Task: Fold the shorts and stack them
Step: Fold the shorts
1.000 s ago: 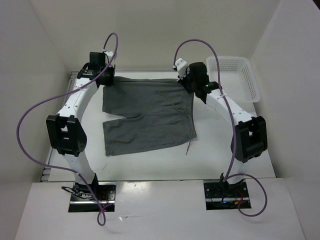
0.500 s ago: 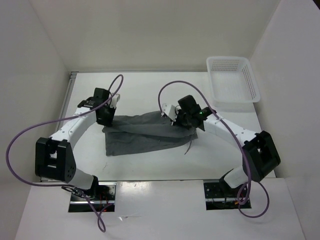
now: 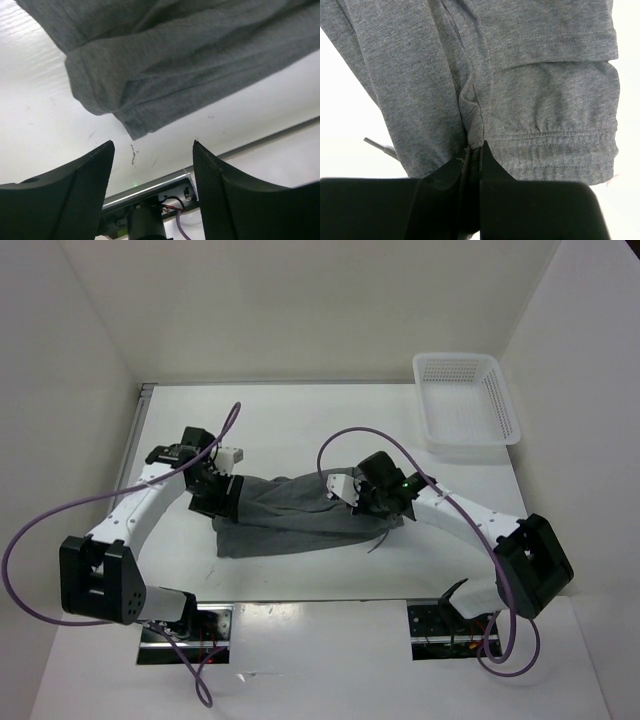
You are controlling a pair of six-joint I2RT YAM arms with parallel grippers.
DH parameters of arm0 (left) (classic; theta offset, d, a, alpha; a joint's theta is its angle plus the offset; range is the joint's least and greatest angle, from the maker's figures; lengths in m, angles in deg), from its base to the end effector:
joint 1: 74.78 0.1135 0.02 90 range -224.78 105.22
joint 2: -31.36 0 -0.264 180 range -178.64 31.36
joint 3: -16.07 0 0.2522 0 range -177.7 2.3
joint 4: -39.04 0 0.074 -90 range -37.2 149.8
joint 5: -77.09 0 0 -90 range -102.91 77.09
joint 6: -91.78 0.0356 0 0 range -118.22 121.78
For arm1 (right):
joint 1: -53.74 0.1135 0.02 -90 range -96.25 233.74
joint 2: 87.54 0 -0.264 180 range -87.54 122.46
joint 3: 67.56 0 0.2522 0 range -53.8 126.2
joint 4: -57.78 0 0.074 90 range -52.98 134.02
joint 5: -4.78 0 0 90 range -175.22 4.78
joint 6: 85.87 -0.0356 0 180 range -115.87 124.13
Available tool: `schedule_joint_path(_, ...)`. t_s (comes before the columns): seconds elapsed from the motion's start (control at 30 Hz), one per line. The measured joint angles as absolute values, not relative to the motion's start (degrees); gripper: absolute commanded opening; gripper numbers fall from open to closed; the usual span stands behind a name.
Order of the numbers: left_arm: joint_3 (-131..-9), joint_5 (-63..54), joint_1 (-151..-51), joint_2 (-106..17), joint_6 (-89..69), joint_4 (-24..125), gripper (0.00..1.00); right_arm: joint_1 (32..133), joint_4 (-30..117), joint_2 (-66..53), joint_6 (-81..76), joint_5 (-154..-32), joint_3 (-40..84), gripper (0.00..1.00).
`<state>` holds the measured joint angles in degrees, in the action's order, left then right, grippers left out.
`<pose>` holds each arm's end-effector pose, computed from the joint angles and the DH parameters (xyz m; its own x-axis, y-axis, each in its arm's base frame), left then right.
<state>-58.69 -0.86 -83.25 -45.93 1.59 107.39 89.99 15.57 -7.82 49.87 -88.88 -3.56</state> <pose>0.2457 -0.0441 0.2571 -0.9352 0.1360 -0.3269 0.2086 0.9577 -0.1983 0.2195 0.1637 0.2121 -0.0347 -0.9117 -0.4093 -0.9203 0.1888 -0.3425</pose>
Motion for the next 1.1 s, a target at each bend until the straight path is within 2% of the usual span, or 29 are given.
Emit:
schedule_joint_path(0.23,-59.47,-8.96,-81.87,-56.6,1.59,101.45,0.7,89.99,15.7,-7.91,50.28,-88.88,-3.73,0.0)
schedule_joint_path(0.5,-64.44,-9.75,-81.19,-59.79,1.59,98.5,0.61,89.99,15.7,-7.91,50.3,-88.81,-3.73,0.0)
schedule_joint_path(0.7,-67.34,-3.04,-77.78,-62.76,1.57,103.48,0.58,89.99,15.7,-7.91,50.5,-88.68,-3.73,0.0)
schedule_joint_path(0.83,-72.79,5.09,-70.99,-66.22,1.55,106.54,0.53,89.99,15.73,-7.91,50.54,-88.66,-3.73,0.0)
schedule_joint_path(1.0,-75.17,14.01,-61.5,-70.72,1.5,108.4,0.53,89.99,15.7,-7.91,50.57,-88.7,-3.82,0.0)
schedule_joint_path(1.1,-74.16,15.91,-60.69,-73.28,1.5,109.73,0.56,89.99,15.73,-7.91,50.59,-88.68,-4.1,0.0)
